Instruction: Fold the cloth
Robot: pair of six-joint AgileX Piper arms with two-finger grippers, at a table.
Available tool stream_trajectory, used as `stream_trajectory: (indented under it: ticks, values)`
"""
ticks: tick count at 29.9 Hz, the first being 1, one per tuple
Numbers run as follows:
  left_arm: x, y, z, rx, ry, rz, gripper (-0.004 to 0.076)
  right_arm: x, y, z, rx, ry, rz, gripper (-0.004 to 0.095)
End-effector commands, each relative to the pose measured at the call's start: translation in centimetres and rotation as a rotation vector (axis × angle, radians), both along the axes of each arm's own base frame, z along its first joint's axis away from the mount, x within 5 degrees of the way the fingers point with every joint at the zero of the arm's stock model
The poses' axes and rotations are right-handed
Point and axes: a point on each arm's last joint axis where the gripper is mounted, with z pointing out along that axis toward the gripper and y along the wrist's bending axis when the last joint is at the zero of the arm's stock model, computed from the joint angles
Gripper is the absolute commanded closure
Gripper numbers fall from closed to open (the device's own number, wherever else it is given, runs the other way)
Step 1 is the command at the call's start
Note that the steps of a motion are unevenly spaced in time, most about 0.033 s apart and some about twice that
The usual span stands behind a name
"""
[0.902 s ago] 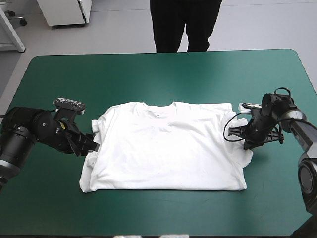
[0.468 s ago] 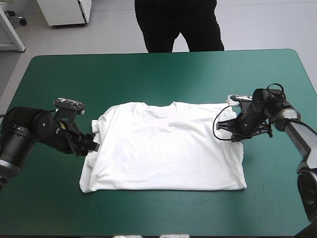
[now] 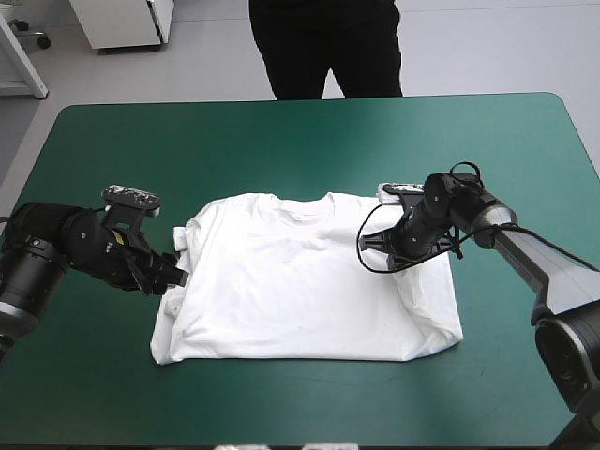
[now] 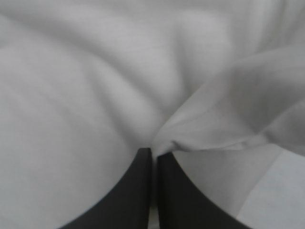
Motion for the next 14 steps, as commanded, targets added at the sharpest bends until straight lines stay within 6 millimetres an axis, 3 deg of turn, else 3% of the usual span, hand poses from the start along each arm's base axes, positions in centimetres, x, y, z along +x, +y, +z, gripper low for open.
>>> stream_trajectory:
  ticks: [1, 6, 11, 14]
  values:
    - [-0.6, 0.0, 1.3, -0.024, -0.031, 0.009, 0.0214, 0.3, 0.5, 1.1, 0.043, -0.041, 0.009, 0.0925]
    - [-0.6, 0.0, 1.3, -0.026, -0.030, 0.015, 0.0214, 0.4, 0.9, 0.6, 0.071, -0.017, 0.019, 0.0874]
    - [-0.6, 0.0, 1.3, -0.026, -0.030, 0.015, 0.0214, -0.1, 1.0, 0.9, 0.070, 0.038, 0.045, 0.0528]
    - [-0.6, 0.0, 1.3, -0.026, -0.030, 0.015, 0.0214, -0.3, 1.0, 2.2, 0.076, 0.038, 0.077, 0.0335]
